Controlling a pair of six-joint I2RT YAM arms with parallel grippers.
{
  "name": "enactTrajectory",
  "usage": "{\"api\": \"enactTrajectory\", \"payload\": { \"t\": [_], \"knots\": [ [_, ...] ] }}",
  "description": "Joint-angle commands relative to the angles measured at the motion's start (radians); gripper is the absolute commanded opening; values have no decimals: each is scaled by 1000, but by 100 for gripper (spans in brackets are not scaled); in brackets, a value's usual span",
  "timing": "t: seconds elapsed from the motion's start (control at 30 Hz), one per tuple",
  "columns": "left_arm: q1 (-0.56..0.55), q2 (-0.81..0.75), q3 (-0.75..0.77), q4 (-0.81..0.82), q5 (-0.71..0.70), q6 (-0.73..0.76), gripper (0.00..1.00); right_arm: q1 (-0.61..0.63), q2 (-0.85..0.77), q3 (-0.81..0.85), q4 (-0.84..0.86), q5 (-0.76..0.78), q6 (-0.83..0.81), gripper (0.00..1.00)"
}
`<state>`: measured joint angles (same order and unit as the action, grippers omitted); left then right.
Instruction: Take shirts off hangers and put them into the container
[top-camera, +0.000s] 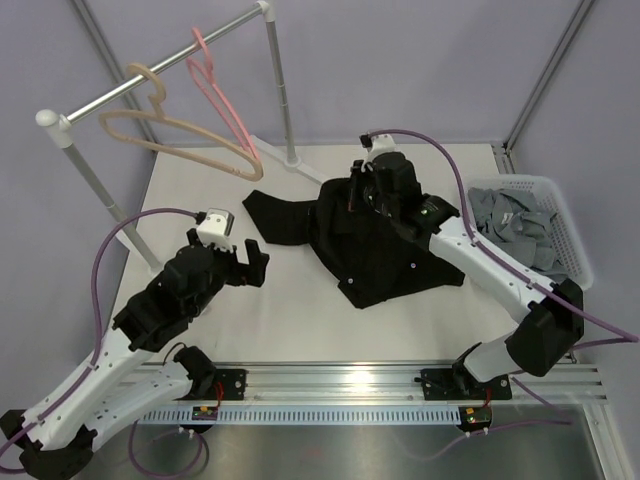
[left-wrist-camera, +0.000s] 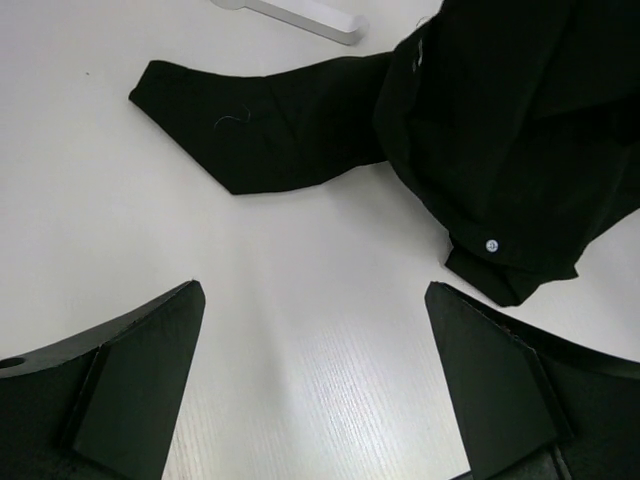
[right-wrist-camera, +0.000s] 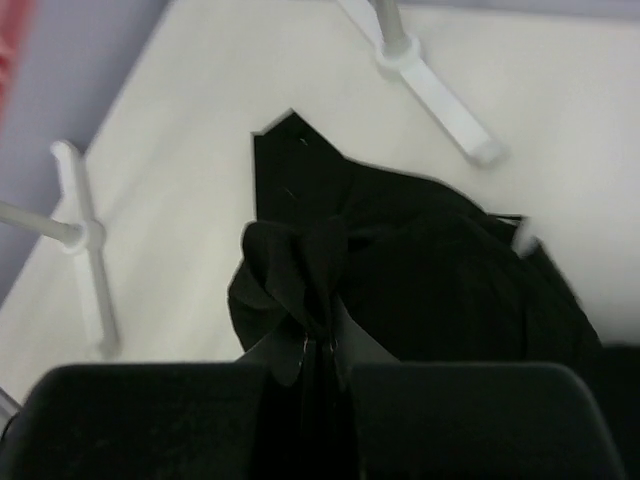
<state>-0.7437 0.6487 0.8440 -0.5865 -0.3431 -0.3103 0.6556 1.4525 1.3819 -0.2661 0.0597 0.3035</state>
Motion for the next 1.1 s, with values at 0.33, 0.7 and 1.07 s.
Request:
{"api": "enactTrajectory", "payload": {
  "t": [0.33, 0.7, 1.07],
  "knots": [
    [7, 0, -57, 30, -22, 7, 99, -143, 3, -515, 31, 368, 302, 0],
    [24, -26, -75, 28, -30, 4, 99, -142, 76, -462, -1, 313, 214, 28],
    [44, -70, -85, 28, -57, -12, 99, -47, -89, -184, -122, 182, -78, 76]
  ]
}}
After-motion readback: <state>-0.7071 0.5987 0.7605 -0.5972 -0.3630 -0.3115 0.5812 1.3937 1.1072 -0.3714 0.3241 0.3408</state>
